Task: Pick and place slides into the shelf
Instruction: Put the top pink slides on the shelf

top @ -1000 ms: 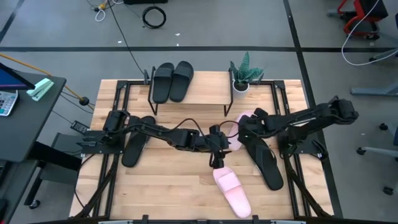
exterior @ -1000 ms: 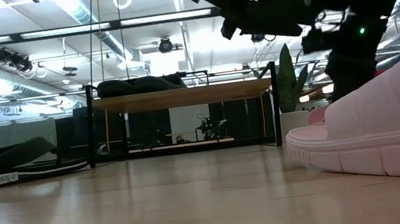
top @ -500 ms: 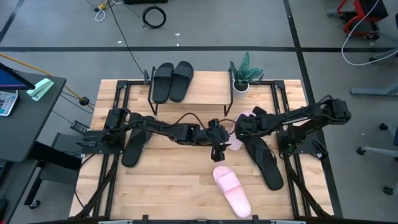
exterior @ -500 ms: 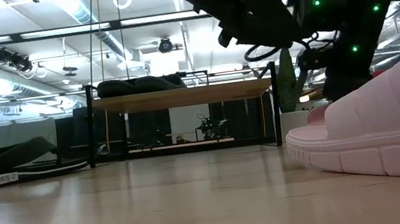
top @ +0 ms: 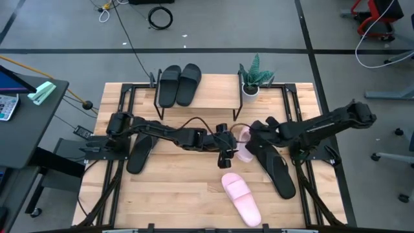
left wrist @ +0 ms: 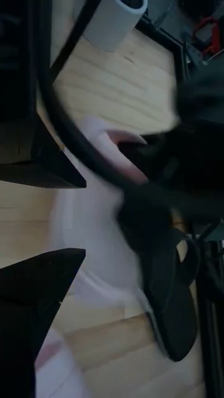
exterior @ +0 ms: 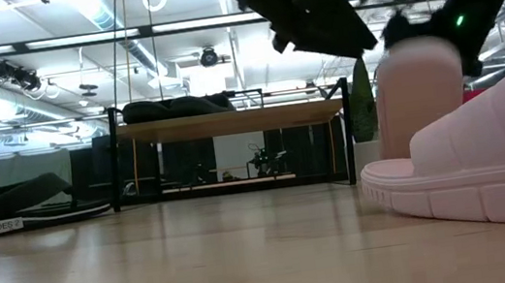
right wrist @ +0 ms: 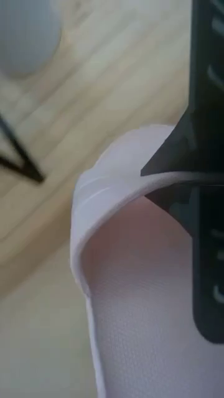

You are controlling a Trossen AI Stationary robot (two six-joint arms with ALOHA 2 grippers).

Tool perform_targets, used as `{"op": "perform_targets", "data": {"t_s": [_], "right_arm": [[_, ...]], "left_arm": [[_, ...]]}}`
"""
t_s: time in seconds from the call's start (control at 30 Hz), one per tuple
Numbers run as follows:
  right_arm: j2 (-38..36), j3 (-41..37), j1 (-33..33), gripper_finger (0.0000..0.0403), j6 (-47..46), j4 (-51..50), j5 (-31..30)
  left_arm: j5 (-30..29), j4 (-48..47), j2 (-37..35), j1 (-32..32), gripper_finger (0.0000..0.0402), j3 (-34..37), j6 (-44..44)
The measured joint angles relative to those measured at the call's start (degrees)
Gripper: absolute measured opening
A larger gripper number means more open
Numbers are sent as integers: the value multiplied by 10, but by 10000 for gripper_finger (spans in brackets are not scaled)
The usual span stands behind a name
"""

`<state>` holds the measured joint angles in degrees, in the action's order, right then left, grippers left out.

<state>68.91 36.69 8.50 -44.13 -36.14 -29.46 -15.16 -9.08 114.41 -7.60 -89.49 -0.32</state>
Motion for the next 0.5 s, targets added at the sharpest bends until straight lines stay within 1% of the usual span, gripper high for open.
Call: {"op": "perform_targets", "data": {"t_s": [0.13, 0.3, 0.4, 0.5], "right_arm": [[-59, 0, 65, 9, -45, 4, -3], [-114, 0, 129, 9, -47, 57, -66], [-128, 0, 147, 10, -15, 109, -85], [-126, 0, 154, 9, 54, 190, -86]], "left_arm": [[0, -49, -34, -9, 172, 0, 16], [-8, -115, -101, -17, 172, 0, 60], [-47, -148, -151, -16, 172, 0, 75], [-102, -185, -205, -14, 172, 0, 77]]}}
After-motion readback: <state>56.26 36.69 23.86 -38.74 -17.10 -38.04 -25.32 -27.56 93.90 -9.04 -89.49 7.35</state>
